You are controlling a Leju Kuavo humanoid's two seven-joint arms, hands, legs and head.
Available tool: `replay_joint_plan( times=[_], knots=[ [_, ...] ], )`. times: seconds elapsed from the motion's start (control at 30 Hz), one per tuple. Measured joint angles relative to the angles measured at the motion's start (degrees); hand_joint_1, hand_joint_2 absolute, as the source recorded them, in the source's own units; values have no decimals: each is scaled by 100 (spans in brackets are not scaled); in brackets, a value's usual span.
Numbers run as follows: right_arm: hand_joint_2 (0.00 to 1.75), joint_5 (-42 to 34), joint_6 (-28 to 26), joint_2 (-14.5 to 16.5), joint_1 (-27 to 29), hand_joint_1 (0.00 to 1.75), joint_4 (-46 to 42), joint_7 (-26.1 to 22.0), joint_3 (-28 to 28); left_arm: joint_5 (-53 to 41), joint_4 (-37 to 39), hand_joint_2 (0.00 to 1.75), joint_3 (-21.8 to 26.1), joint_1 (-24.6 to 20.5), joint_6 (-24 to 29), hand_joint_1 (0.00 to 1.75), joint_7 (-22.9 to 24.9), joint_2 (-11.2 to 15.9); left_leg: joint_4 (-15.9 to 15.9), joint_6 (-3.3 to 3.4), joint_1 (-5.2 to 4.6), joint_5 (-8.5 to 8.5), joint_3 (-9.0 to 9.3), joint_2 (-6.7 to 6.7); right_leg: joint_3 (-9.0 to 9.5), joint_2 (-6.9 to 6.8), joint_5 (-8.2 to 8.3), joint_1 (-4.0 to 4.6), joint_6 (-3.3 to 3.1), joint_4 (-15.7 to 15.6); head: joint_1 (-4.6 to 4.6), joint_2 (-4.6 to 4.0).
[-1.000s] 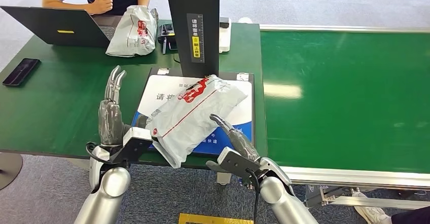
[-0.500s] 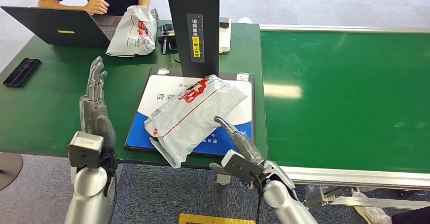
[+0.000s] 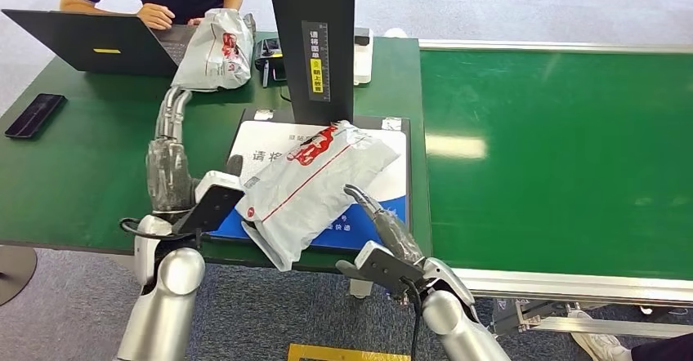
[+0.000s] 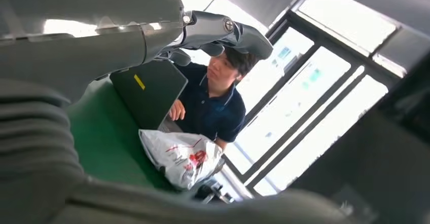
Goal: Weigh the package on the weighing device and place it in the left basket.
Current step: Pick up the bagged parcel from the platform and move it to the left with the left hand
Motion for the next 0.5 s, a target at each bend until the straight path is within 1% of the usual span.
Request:
replay_joint_plan(
  times=[0.13, 0.27, 0.37, 0.5],
  knots=[
    [175, -37, -15, 28, -54, 0, -17, -105, 1, -211, 587, 175, -226, -245, 22, 0, 64, 10, 2, 1, 0, 1, 2, 0, 1, 0, 2, -1, 0, 0, 0, 0],
    [175, -231, -231, 18, 21, 0, -310, -333, -7, -246, 1073, 175, -426, -460, 2, 0, 122, 40, 3, 2, -1, 1, 2, 1, 1, 1, 1, 0, 0, 0, -1, 0],
    [175, -368, -371, -10, 141, 0, -676, -449, -33, -247, 1295, 175, -538, -533, -2, 0, 167, 69, 3, 1, -1, 0, 2, 1, 0, 2, 0, 0, -1, 0, -1, 0],
    [175, -409, -408, -37, 227, 0, -938, -464, -60, -247, 1432, 175, -601, -569, -3, 0, 172, 90, 3, 0, 0, -1, 1, 2, -1, 3, -1, 1, 0, 0, 1, 0]
  ],
)
